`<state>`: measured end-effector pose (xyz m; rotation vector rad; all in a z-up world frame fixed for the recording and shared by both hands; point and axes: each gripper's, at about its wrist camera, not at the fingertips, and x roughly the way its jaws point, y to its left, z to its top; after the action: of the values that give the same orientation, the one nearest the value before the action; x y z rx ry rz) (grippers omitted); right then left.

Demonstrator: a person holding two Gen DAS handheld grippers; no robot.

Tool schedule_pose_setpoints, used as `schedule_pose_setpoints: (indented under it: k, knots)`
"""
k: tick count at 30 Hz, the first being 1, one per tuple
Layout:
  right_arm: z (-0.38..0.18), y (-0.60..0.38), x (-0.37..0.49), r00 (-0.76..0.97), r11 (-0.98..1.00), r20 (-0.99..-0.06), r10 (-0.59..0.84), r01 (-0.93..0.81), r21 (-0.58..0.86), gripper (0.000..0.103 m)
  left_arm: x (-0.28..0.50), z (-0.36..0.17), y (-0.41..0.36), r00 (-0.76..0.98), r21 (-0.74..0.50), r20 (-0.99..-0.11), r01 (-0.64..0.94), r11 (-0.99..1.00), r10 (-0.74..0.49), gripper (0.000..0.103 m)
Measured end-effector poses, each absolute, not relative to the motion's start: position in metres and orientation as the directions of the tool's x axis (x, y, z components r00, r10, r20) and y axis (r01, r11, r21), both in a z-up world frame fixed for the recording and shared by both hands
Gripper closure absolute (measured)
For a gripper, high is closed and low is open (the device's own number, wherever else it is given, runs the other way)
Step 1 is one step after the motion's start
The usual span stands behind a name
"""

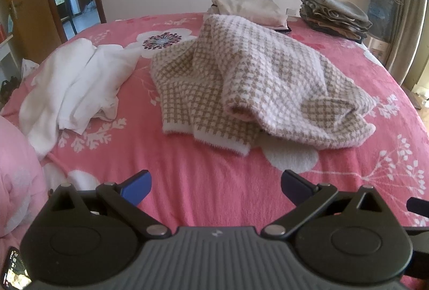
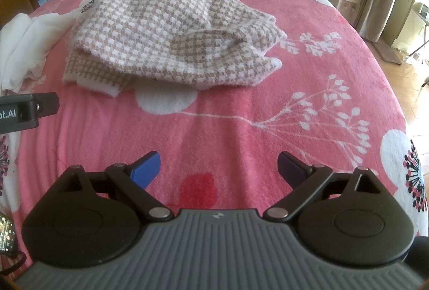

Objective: Fold clothes
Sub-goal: 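Move both grippers toward the crumpled houndstooth cardigan on the bed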

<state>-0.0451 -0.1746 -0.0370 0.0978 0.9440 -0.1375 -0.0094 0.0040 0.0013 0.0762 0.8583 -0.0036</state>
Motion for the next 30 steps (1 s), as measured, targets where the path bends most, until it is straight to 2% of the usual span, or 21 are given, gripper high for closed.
schedule_pose_setpoints:
  k: [9, 13, 21, 30]
  knots:
    - [-0.035, -0.173, -0.046, 0.582, 0.987, -0.809, -0.077, 0.16, 0.021, 0.007, -0.009, 0.003, 0.005, 0.653, 0.057, -0.757, 0.031, 0.998, 0.023, 0.0]
    - [-0.034, -0.173, -0.046, 0.585, 0.987, -0.807, -0.079, 0.161, 0.02, 0.006, -0.008, 0.007, 0.011, 0.657, 0.017, -0.754, 0.028, 0.999, -0.005, 0.0]
    - [-0.026, -0.176, -0.048, 0.602, 0.986, -0.795, -0.075, 0.163, 0.03, 0.006, -0.005, 0.028, 0.023, 0.706, -0.02, -0.707, 0.006, 1.0, -0.019, 0.0]
    - [-0.019, -0.181, -0.054, 0.62, 0.985, -0.783, -0.055, 0.16, 0.057, 0.005, -0.001, 0.062, 0.025, 0.747, 0.008, -0.665, 0.033, 0.999, -0.019, 0.0]
